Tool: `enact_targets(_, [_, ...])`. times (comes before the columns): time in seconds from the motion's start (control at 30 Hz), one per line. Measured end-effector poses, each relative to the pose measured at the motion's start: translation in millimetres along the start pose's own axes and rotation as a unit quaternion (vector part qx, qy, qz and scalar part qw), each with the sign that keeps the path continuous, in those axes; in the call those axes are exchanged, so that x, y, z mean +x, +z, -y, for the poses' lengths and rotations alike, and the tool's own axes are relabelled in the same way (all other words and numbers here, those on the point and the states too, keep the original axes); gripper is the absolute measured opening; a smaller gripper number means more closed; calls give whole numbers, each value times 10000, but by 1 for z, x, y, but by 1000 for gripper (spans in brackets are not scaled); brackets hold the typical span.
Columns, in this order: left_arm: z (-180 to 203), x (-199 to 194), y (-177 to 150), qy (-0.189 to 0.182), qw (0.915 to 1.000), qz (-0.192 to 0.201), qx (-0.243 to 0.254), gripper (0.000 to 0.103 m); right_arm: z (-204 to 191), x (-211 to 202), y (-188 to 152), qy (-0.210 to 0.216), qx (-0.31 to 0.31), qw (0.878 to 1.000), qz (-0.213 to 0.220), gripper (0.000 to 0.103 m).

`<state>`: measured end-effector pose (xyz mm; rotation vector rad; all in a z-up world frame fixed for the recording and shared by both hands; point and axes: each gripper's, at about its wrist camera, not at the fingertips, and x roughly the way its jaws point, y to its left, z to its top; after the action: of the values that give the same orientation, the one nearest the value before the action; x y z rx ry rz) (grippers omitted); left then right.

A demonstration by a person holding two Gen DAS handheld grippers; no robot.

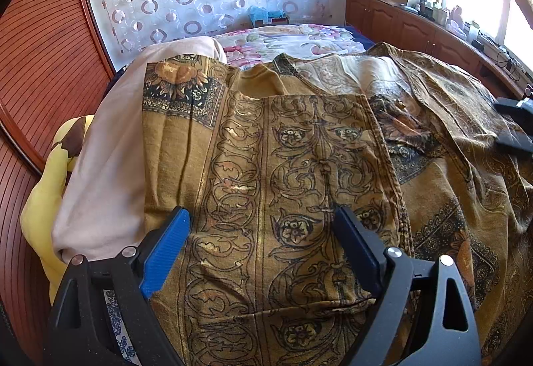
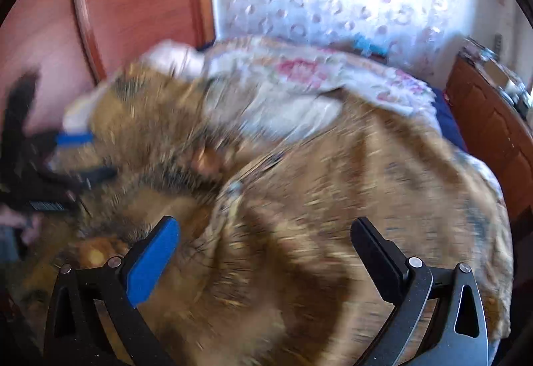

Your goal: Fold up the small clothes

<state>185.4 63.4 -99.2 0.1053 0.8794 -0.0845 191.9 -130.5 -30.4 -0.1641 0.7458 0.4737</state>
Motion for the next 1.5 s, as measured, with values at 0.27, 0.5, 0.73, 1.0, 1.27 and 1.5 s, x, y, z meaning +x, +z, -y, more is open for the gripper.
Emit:
enact_targets(0.27, [1, 0, 0, 3, 10000, 0, -1, 89, 120, -61, -33, -1199, 749, 9899, 127, 96])
enact_targets(0.5, [0, 0, 0, 2, 10000, -2, -2, 89, 211, -77, -88, -1831, 1605, 9694, -308, 78])
enact_targets(0.73, [1, 0, 0, 4, 10000, -2, -2, 89, 247, -66, -108, -1364, 2320, 9616, -545, 66])
enact_targets(1.0, [1, 0, 0, 4, 10000, -3, -4, 89, 256, -67, -112, -817, 2497, 9635, -521, 26])
enact_targets(1.27, [1, 0, 0, 16, 10000, 0, 2, 89, 236, -99, -80, -1684, 1603, 9725, -103, 6])
enact_targets(1.5, [1, 0, 1, 7, 10000, -3, -4, 89, 157, -109, -31, -918, 672, 9921, 537, 6])
